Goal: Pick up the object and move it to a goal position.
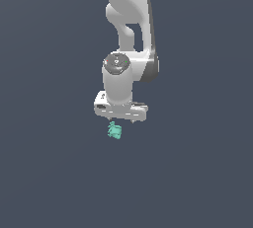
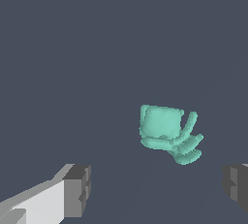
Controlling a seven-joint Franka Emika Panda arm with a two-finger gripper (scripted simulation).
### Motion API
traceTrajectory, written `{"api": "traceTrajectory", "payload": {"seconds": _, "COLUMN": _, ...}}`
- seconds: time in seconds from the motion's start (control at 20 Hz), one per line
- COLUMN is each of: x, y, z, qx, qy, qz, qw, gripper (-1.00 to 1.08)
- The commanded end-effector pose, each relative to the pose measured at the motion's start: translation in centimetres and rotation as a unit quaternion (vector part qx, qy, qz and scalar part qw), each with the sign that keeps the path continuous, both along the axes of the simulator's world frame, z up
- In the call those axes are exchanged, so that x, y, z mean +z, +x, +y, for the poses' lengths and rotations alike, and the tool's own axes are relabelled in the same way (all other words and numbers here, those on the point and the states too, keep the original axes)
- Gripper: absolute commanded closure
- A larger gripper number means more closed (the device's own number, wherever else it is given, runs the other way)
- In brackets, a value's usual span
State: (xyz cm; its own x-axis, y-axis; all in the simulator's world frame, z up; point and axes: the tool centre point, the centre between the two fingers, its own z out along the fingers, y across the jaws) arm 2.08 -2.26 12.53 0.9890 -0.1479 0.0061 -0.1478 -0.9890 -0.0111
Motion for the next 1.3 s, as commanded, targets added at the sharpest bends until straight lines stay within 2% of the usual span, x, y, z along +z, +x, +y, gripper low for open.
{"api": "traceTrajectory", "payload": {"seconds": 0.0, "x": -1.5, "y": 0.1, "z": -1.4, "qx": -0.020, "qy": -0.002, "qz": 0.002, "qw": 0.9998, "gripper": -0.92}}
{"api": "traceTrajectory", "payload": {"seconds": 0.35, "x": -3.5, "y": 0.0, "z": -3.2, "qx": -0.046, "qy": -0.005, "qz": 0.004, "qw": 0.9989, "gripper": -0.92}}
{"api": "traceTrajectory", "payload": {"seconds": 0.65, "x": -4.1, "y": 0.0, "z": -3.2, "qx": -0.045, "qy": -0.005, "qz": 0.005, "qw": 0.9990, "gripper": -0.92}}
{"api": "traceTrajectory", "payload": {"seconds": 1.0, "x": -7.5, "y": -0.1, "z": -3.2, "qx": -0.046, "qy": -0.005, "qz": 0.004, "qw": 0.9989, "gripper": -0.92}}
{"api": "traceTrajectory", "payload": {"seconds": 1.25, "x": -8.6, "y": 0.0, "z": -3.3, "qx": -0.046, "qy": -0.005, "qz": 0.004, "qw": 0.9989, "gripper": -0.92}}
